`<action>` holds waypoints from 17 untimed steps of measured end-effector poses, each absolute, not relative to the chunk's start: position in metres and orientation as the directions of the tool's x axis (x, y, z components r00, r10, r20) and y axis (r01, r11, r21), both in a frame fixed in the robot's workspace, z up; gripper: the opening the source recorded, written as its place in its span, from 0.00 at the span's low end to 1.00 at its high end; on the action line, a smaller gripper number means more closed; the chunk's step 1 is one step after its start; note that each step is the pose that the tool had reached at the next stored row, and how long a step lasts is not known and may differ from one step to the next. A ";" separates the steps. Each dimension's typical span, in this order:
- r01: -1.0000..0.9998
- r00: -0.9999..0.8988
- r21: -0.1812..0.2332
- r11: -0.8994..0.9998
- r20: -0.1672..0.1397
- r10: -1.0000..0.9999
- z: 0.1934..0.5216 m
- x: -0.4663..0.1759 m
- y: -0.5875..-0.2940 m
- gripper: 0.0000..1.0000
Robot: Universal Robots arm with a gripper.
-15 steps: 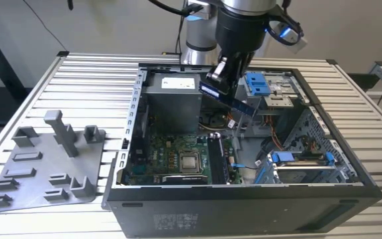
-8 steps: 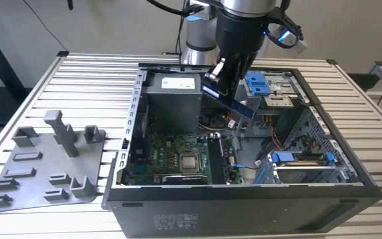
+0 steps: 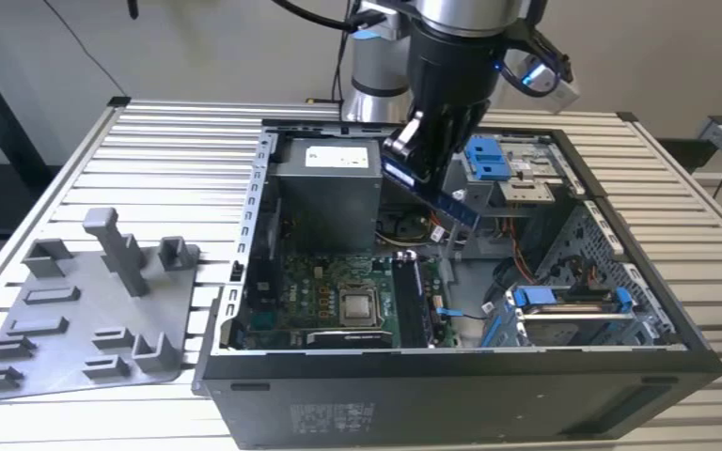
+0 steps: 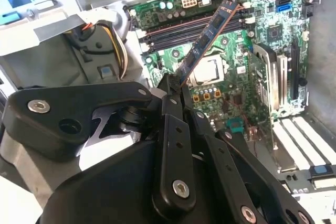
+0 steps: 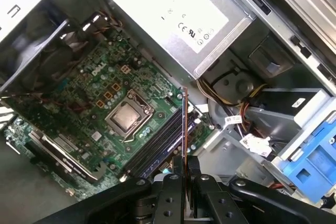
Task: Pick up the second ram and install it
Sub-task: 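Insert the second ram into the second slot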
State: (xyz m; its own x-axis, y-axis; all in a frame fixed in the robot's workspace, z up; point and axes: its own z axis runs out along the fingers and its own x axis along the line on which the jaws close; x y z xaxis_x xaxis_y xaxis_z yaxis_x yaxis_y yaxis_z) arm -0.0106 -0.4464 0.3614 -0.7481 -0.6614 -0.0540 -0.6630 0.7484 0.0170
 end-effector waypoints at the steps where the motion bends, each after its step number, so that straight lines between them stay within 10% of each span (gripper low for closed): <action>1: -0.658 -0.753 0.017 0.753 -0.054 -0.656 0.361 -0.011 -0.446 0.14; 17: -0.551 -0.834 0.017 0.834 -0.054 -0.549 0.354 -0.011 -0.447 0.14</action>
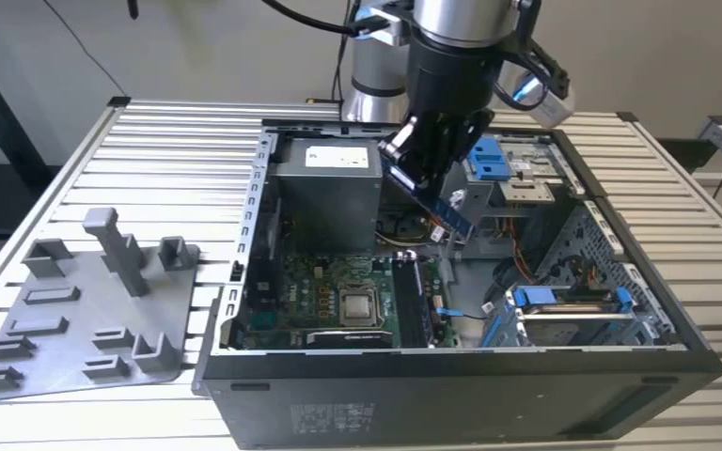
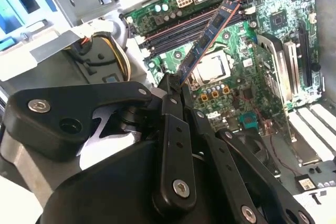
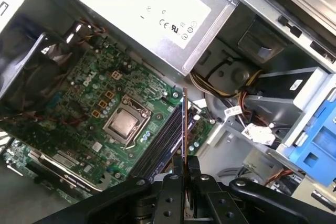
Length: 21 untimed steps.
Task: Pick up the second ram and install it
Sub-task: 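Insert the second ram into the second slot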
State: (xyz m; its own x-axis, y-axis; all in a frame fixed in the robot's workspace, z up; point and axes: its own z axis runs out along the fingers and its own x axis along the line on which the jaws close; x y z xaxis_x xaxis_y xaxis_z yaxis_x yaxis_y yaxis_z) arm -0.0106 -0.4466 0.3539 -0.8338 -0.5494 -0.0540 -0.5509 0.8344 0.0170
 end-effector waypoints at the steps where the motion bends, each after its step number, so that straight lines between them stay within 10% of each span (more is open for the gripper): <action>1: -0.546 -0.837 0.017 0.838 -0.054 -0.544 0.354 -0.011 -0.447 0.14; 21: -0.431 -0.901 0.017 0.902 -0.054 -0.429 0.345 -0.011 -0.447 0.14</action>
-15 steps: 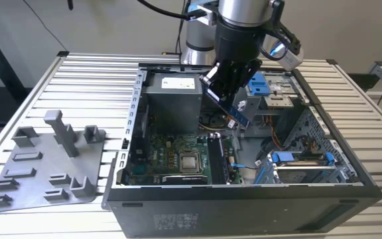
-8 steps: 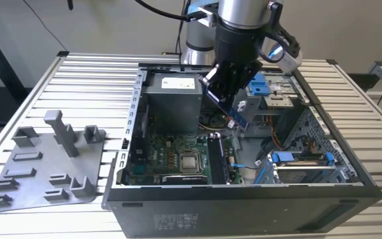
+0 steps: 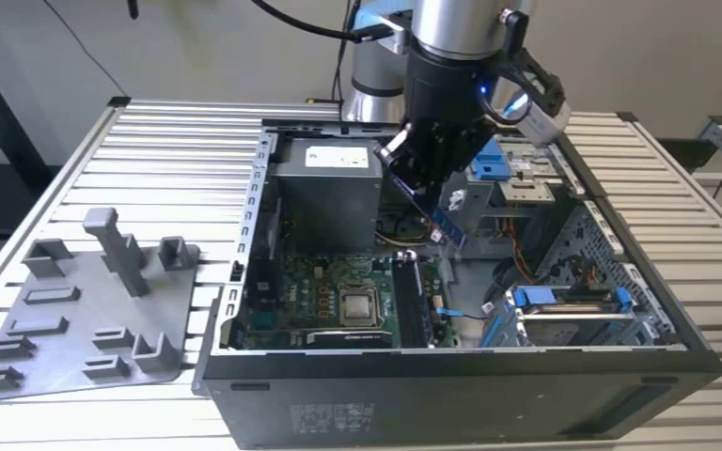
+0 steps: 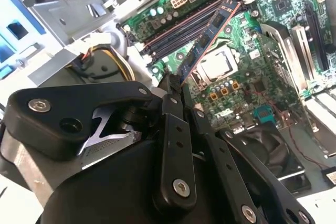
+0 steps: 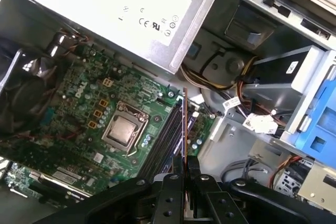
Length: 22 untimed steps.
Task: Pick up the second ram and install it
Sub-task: 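Insert the second ram into the second slot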
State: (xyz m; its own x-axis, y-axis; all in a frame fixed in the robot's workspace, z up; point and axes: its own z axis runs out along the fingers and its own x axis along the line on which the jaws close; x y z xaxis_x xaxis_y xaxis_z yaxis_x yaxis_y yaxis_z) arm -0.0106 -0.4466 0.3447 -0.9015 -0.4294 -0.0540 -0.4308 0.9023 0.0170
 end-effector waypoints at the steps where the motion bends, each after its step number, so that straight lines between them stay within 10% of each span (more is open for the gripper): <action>1: -0.425 -0.904 0.017 0.905 -0.054 -0.423 0.344 -0.011 -0.447 0.14; 22: -0.219 -0.975 0.019 0.976 -0.050 -0.218 0.335 -0.009 -0.446 0.14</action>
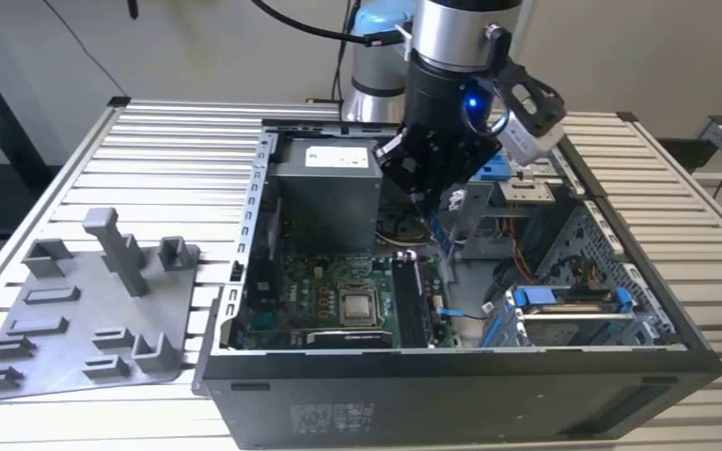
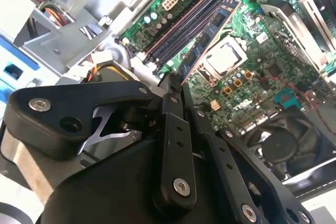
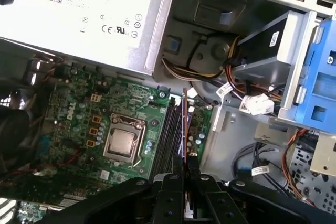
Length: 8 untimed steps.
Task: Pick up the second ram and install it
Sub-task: 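Insert the second ram into the second slot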
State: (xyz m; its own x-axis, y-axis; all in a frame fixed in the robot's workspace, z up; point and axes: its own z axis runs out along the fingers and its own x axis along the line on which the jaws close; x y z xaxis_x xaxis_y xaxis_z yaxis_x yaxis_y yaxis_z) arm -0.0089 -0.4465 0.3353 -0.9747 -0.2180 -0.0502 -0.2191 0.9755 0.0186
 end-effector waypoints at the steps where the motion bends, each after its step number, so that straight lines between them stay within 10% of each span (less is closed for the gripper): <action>1: -0.209 -0.977 0.019 0.978 -0.050 -0.208 0.335 -0.009 -0.446 0.14; 8: -0.150 -0.988 0.019 0.989 -0.050 -0.149 0.333 -0.008 -0.446 0.14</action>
